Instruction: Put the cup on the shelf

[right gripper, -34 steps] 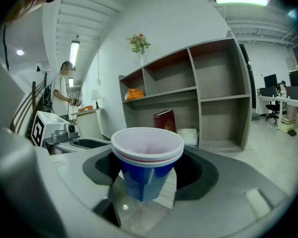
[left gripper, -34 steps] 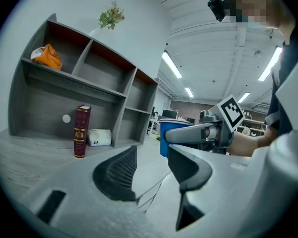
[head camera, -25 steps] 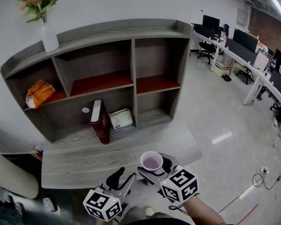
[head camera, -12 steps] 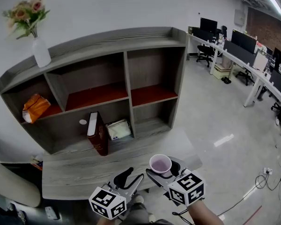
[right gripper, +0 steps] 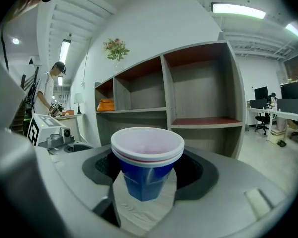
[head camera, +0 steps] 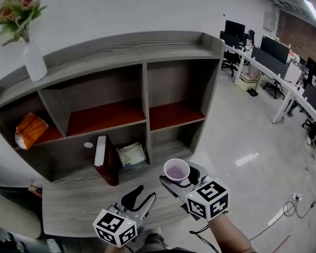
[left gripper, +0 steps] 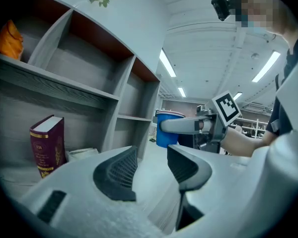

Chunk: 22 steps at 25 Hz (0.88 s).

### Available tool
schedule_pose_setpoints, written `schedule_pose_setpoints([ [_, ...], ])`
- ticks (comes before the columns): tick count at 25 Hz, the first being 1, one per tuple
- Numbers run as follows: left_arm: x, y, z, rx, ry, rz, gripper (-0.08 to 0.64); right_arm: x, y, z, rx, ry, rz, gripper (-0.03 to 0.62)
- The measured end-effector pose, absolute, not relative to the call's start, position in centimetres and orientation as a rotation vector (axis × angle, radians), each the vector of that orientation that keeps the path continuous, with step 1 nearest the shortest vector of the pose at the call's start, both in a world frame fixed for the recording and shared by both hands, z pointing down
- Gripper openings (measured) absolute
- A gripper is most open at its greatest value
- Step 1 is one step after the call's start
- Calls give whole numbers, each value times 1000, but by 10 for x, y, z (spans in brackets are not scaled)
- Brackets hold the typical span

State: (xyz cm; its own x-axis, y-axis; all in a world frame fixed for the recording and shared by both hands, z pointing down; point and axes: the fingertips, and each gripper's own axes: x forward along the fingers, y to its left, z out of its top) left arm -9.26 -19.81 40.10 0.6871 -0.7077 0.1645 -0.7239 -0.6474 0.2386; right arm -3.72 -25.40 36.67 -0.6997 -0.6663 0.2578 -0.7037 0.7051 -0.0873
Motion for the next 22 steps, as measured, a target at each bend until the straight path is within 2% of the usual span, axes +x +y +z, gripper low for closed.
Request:
schedule_pose_setpoints([
  [22, -124, -310, 391, 2621, -1089, -5, 176, -54, -456, 312, 1294, -2652, 118, 308],
])
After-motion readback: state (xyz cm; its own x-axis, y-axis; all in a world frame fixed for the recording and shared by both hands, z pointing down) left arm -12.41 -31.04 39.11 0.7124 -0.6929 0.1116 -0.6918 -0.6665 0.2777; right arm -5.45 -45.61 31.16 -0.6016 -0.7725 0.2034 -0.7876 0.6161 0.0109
